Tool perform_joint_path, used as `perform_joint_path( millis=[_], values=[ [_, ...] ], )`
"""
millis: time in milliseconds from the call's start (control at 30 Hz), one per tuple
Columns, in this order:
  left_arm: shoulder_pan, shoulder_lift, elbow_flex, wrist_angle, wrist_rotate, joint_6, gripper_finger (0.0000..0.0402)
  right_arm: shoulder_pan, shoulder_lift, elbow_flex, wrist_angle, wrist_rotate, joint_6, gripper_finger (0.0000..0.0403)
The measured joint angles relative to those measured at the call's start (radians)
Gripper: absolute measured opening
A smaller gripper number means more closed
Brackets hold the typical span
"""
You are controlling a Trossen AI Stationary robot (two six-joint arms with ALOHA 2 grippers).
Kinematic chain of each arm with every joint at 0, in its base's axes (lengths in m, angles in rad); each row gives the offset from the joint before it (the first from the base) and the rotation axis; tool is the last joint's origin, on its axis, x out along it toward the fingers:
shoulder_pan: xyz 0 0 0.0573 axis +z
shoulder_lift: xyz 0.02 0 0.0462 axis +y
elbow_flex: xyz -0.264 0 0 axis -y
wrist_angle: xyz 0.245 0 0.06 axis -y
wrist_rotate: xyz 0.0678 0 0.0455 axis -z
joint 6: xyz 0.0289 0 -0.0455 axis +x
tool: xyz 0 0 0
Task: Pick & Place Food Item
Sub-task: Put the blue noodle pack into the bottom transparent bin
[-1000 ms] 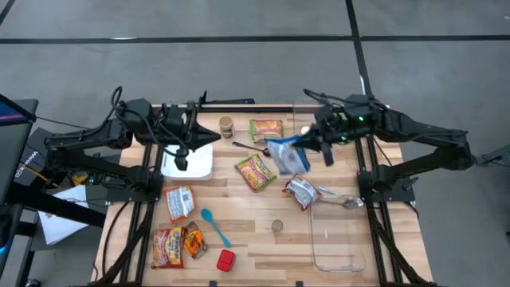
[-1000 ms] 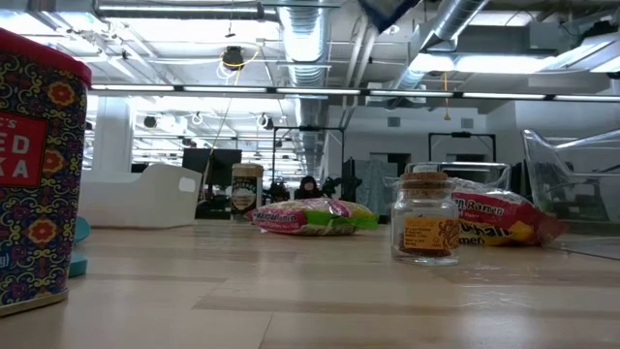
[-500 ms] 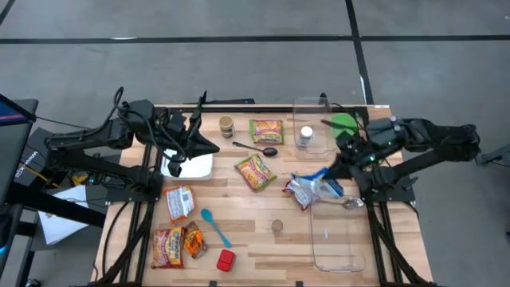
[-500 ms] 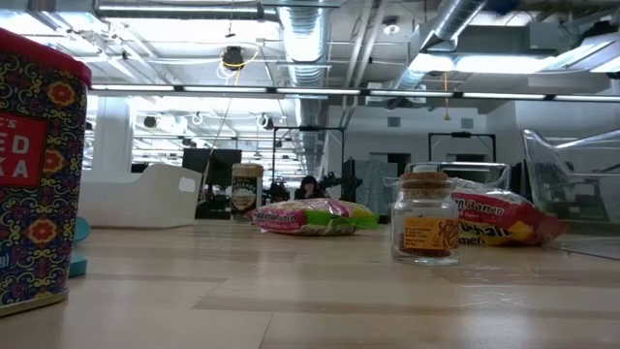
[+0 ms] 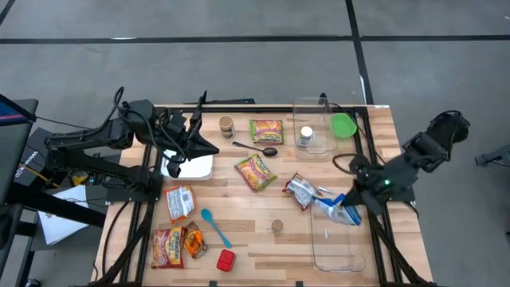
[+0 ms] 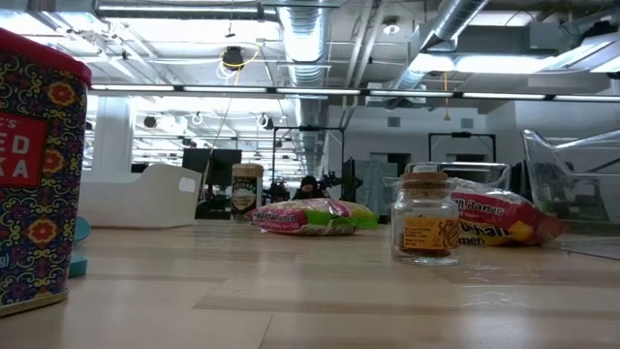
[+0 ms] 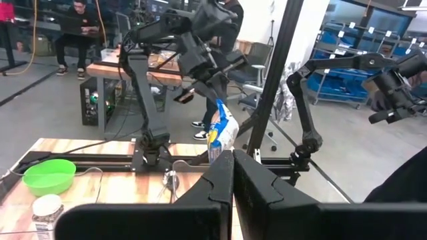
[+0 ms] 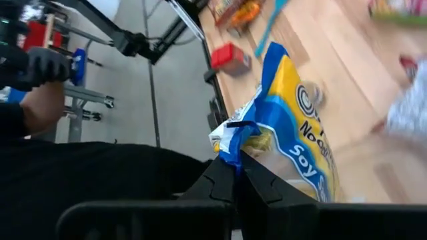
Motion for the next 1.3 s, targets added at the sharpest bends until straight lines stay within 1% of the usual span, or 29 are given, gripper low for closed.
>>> perform_joint_path(
  millis=[100, 433, 600, 633, 700, 800, 967, 1100, 1300],
  values=[
    [0.000, 0.000, 0.000, 0.001, 0.000, 0.000, 0.0001, 0.079, 0.018, 0.000, -0.029, 0.044, 0.088, 0.0000],
    [0.000, 0.000, 0.000, 0.009, -0.008, -0.006, 0.0001, 0.214, 0.131, 0.000, -0.048, 0.038, 0.343, 0.0000],
    [0.000, 0.000, 0.000, 0.008, -0.009, -0.001, 0.0001, 0.281, 0.199, 0.000, -0.065, 0.017, 0.377, 0.0000],
    [0.000, 0.000, 0.000, 0.008, -0.009, -0.001, 0.0001, 0.283, 0.214, 0.000, -0.064, 0.016, 0.367, 0.0000],
    [0.000, 0.000, 0.000, 0.008, -0.006, -0.001, 0.0001, 0.287, 0.245, 0.000, -0.063, 0.006, 0.297, 0.0000],
    [0.000, 0.000, 0.000, 0.008, -0.005, -0.001, 0.0001, 0.286, 0.294, 0.000, -0.056, -0.054, 0.154, 0.0000],
    [0.000, 0.000, 0.000, 0.008, 0.001, -0.022, 0.0001, 0.284, 0.359, 0.000, -0.067, -0.122, -0.020, 0.0000],
    [-0.013, 0.000, 0.000, 0.008, 0.008, -0.026, 0.0001, 0.280, 0.379, 0.000, -0.100, -0.122, -0.112, 0.0000],
    [-0.017, 0.000, 0.000, 0.008, 0.010, -0.033, 0.0001, 0.271, 0.381, 0.000, -0.070, -0.145, -0.172, 0.0000]
  ],
)
